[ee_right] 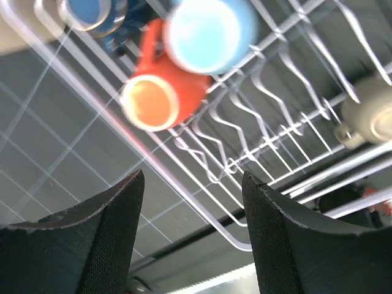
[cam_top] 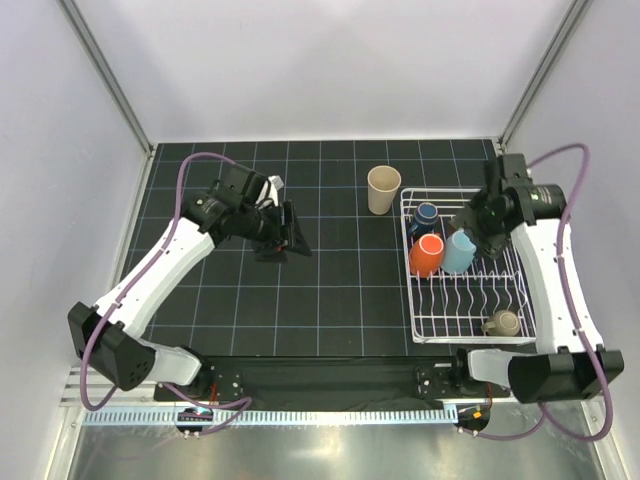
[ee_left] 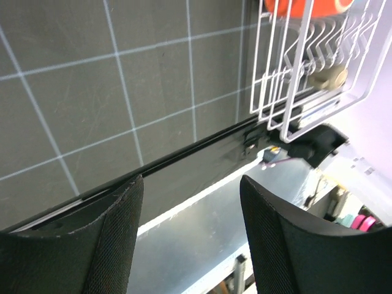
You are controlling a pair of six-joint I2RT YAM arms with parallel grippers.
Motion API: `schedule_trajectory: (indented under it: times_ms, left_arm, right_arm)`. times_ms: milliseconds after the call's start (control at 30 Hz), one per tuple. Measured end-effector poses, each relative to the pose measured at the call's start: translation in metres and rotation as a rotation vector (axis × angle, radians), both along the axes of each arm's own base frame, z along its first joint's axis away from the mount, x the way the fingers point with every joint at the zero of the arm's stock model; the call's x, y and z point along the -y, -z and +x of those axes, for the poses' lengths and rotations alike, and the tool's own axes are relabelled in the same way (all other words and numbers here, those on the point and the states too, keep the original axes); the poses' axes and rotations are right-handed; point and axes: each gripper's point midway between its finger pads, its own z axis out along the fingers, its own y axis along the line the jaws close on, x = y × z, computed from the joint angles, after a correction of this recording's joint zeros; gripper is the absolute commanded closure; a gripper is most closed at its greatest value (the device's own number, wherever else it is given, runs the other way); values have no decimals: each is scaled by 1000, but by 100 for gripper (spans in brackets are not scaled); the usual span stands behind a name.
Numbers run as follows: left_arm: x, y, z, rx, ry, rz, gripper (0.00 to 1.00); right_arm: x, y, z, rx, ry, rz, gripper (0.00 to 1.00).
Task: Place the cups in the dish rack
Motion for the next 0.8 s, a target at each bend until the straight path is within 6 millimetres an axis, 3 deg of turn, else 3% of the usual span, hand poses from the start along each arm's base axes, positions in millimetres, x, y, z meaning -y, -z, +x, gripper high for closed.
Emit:
schedule_trajectory:
  times_ms: [233,400,600,800]
  left_arm:
    - [16,-5,26,2,-58,-32,36]
    - [18,-12,40,30,-86,-22,36]
    - [5,-4,38,26,-110,51,34]
    - [-22,-9,24,65,-121,132,33]
  right_arm:
    - [-36,-18,49,61,-248,-73,34]
    - [-65,-30,99,170,-407,-85,34]
    - [-121,-39,175,286,-618,-129,33]
    - [-164,-22,233,320,-750,-169,37]
